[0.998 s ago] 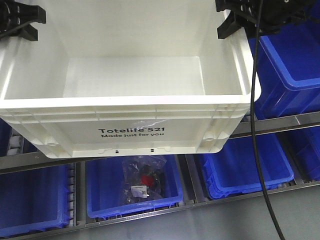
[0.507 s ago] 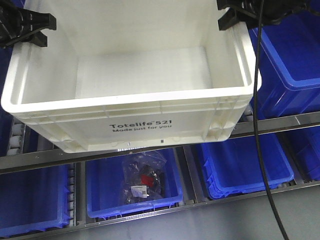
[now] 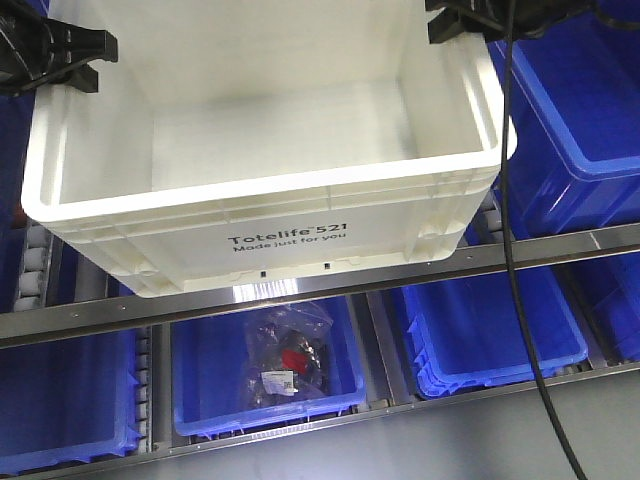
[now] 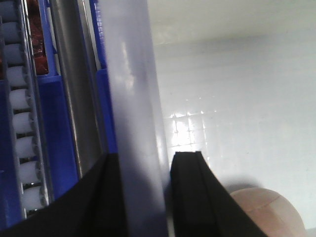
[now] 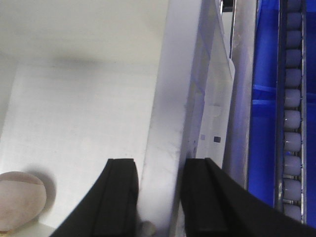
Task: Place moving items into box and shelve
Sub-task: 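Push the crate with both grippers farther over the shelf rail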
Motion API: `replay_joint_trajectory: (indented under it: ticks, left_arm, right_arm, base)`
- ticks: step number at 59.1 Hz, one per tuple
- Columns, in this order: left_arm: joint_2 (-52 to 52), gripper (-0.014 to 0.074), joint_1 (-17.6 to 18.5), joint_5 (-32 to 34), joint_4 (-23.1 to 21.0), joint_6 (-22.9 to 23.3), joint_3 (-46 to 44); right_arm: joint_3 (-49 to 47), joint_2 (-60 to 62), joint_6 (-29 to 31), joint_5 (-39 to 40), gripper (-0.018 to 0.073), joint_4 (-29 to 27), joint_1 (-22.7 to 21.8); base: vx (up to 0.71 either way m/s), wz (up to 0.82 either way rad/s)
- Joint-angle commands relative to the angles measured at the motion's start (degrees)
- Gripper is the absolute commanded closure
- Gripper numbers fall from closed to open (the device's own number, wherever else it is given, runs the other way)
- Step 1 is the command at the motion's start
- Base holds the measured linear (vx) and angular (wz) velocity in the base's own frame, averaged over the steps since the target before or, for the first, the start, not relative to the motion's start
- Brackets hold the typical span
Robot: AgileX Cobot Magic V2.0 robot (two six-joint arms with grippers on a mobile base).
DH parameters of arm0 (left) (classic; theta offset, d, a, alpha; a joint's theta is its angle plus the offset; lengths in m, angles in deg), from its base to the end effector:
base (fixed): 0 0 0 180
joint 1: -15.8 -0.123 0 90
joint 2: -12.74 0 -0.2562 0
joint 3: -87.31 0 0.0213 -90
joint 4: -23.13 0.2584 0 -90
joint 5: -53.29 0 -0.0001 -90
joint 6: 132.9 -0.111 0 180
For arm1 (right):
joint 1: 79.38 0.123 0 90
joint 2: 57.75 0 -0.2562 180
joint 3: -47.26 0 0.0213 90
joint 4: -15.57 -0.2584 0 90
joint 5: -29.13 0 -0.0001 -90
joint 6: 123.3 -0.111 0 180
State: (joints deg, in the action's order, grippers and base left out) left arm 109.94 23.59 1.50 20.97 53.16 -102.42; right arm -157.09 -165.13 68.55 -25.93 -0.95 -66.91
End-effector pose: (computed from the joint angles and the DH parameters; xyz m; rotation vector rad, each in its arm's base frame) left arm 0.3579 -0.0523 0.3258 0.0218 2.4357 -0.1553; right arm 0.3889 0.1125 0.3411 -0.4157 2.3555 0.3655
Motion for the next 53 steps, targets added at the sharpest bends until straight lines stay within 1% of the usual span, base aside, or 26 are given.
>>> replay_joint_trajectory:
  ticks: [1, 13, 23, 34, 53]
  left_arm:
    - [-2.67, 0.061, 1.63, 8.29, -6.41, -1.4, -2.57]
    - [-2.67, 0.061, 1.63, 9.47, -3.87, -1.2, -2.57]
    - [-2.17, 0.061, 1.63, 10.74, -3.86, -1.2, -2.57]
    - [-0.25, 0.061, 1.63, 10.96, -3.86, -1.2, -2.57]
    - [1.36, 0.061, 1.63, 14.22, -3.43, -1.2, -2.57]
  right_arm:
    - [-2.57, 2.47, 2.25, 6.4, 0.0571, -13.61, 1.82]
    - [-2.57, 0.82, 4.55, 6.89, 0.0571, -16.75, 1.82]
    - [-2.57, -0.28, 6.65, 8.28, 0.0571, -18.19, 1.82]
    - [-2.57, -1.29, 7.63, 9.77, 0.0571, -18.68, 1.82]
    - [-2.57, -3.58, 12.73, 12.44, 0.0571, -21.72, 1.82]
  base:
    - [0.0, 0.0]
    - [0.0, 0.0]
    - [0.0, 0.0]
    - [0.0, 0.0]
    - [0.0, 0.0]
